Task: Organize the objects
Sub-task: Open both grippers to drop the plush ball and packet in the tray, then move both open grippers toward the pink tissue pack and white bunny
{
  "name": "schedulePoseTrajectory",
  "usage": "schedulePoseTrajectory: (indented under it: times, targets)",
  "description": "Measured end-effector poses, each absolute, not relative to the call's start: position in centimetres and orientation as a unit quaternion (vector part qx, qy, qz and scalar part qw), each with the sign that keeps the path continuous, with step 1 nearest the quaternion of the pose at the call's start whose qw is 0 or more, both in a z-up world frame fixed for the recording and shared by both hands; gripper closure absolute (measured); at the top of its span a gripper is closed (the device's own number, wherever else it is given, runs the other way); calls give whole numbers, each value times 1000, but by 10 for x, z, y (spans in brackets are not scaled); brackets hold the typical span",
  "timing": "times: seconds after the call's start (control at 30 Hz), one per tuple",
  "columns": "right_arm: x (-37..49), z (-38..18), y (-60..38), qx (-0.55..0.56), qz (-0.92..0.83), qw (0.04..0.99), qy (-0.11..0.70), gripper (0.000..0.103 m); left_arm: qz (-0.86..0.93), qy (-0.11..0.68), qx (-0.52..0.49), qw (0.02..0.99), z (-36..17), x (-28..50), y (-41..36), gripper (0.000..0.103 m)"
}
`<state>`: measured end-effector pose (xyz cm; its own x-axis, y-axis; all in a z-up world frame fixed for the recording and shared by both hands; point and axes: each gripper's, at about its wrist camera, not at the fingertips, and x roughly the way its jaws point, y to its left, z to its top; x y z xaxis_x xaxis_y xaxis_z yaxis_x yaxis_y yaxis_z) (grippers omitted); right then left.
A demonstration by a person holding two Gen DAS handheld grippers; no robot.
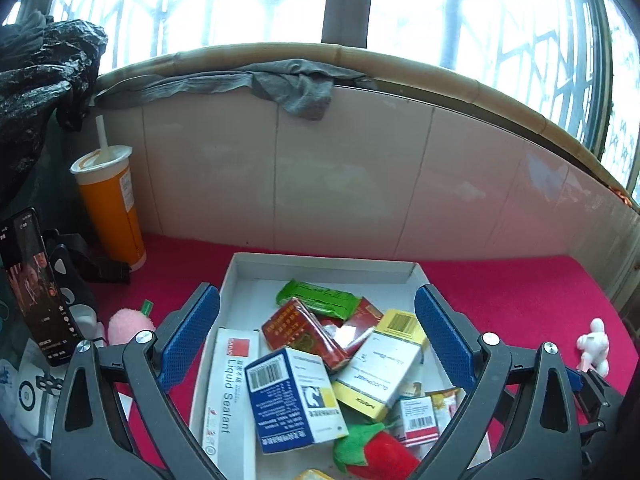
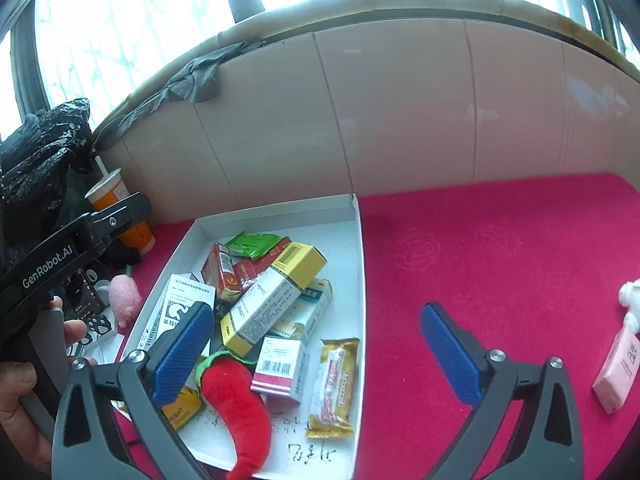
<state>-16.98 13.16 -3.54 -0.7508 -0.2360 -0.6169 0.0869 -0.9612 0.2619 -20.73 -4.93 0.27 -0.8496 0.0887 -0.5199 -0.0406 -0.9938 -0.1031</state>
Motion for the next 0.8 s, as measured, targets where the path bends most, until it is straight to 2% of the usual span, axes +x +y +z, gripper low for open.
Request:
schedulePoseTrajectory:
  times: [0.47,0.8]
  targets:
    - [-98,-65,238,344,-925,-15,-159,0,942,46,-302,139,-20,-178,63,4]
    - [-58,-71,369,309,-916,-160,-198,0,899,104,-345,249,-54,-154,157,4]
